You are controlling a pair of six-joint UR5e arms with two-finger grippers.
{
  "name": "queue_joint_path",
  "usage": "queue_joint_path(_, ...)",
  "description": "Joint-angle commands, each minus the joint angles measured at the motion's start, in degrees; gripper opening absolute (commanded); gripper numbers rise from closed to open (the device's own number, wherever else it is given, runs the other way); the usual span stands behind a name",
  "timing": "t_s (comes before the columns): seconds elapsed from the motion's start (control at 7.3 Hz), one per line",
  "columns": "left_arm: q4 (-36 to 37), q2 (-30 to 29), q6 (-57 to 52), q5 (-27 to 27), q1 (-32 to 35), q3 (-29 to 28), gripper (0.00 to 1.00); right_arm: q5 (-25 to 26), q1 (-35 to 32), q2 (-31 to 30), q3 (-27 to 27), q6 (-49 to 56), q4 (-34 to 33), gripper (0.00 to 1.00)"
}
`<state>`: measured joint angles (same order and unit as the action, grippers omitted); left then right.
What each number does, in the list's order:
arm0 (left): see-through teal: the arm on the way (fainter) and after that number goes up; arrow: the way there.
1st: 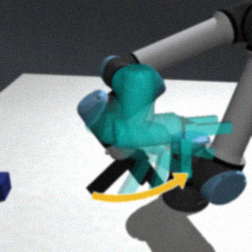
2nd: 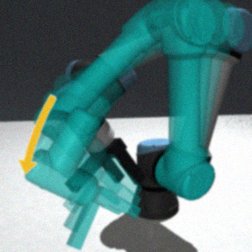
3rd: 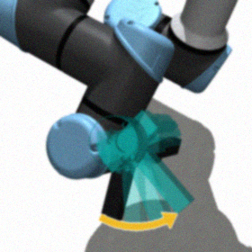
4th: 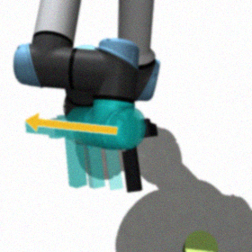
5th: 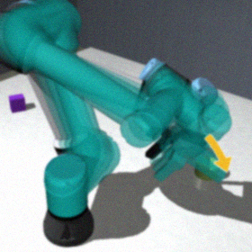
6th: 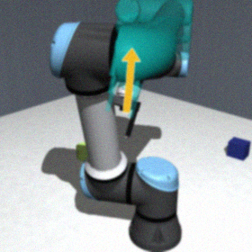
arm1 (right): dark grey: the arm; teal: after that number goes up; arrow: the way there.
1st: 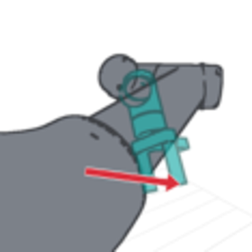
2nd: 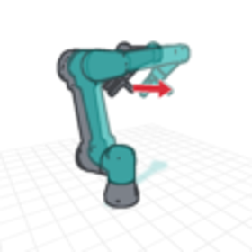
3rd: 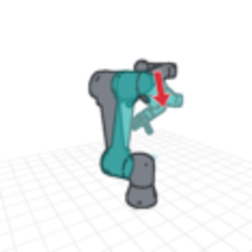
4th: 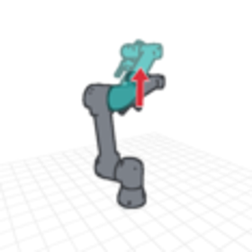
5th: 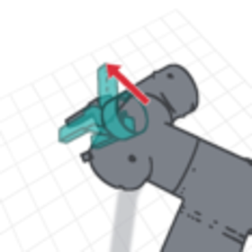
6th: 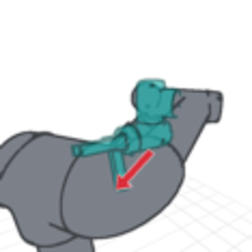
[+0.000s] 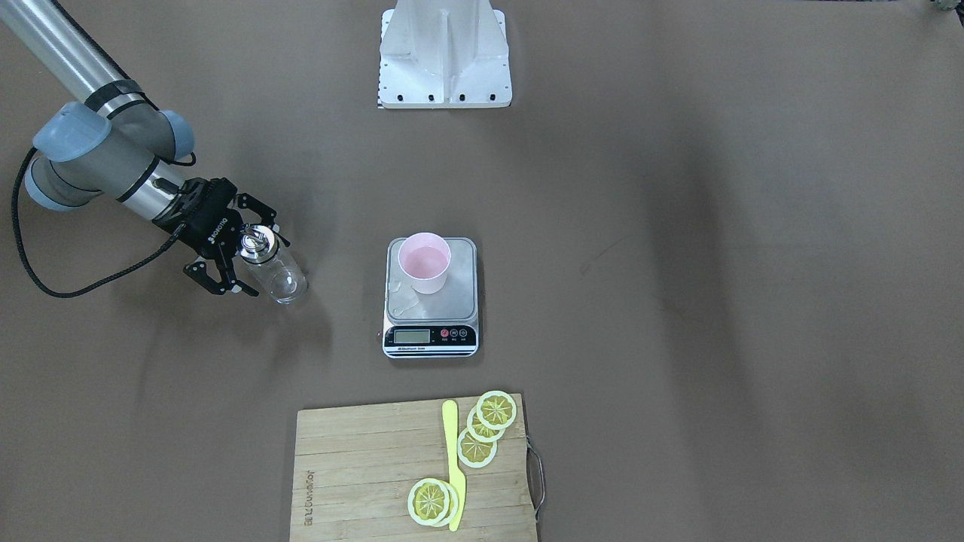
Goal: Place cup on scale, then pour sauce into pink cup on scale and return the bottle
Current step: 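Approach the glass sauce bottle with the right gripper and grasp its neck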
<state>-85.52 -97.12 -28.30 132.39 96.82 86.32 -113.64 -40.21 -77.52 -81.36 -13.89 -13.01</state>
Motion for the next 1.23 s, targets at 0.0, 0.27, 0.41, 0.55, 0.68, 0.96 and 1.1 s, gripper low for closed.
queue_joint_path(0.0,0.0,0.0,0.0,0.0,0.0,0.0,0.98,0.1,0.0,0.4,0.3,0.0,0.1,0.99)
queue_joint_path(0.27,0.0,0.0,0.0,0.0,0.0,0.0,0.98,0.2,0.1,0.4,1.9,-0.3,3.3,0.99)
queue_joint_path(0.41,0.0,0.0,0.0,0.0,0.0,0.0,0.98,0.2,0.1,0.7,2.3,-0.3,3.8,0.99)
queue_joint_path(0.55,0.0,0.0,0.0,0.0,0.0,0.0,0.98,0.2,0.2,1.0,2.3,-0.3,3.8,0.99)
queue_joint_path(0.68,0.0,0.0,0.0,0.0,0.0,0.0,0.98,0.1,0.3,1.3,2.3,-1.2,3.9,0.99)
queue_joint_path(0.96,0.0,0.0,0.0,0.0,0.0,0.0,0.98,0.1,0.7,1.7,2.3,-1.8,3.9,0.99)
queue_joint_path(1.1,0.0,0.0,0.0,0.0,0.0,0.0,0.98,0.1,0.7,1.7,2.3,-1.8,4.0,0.97)
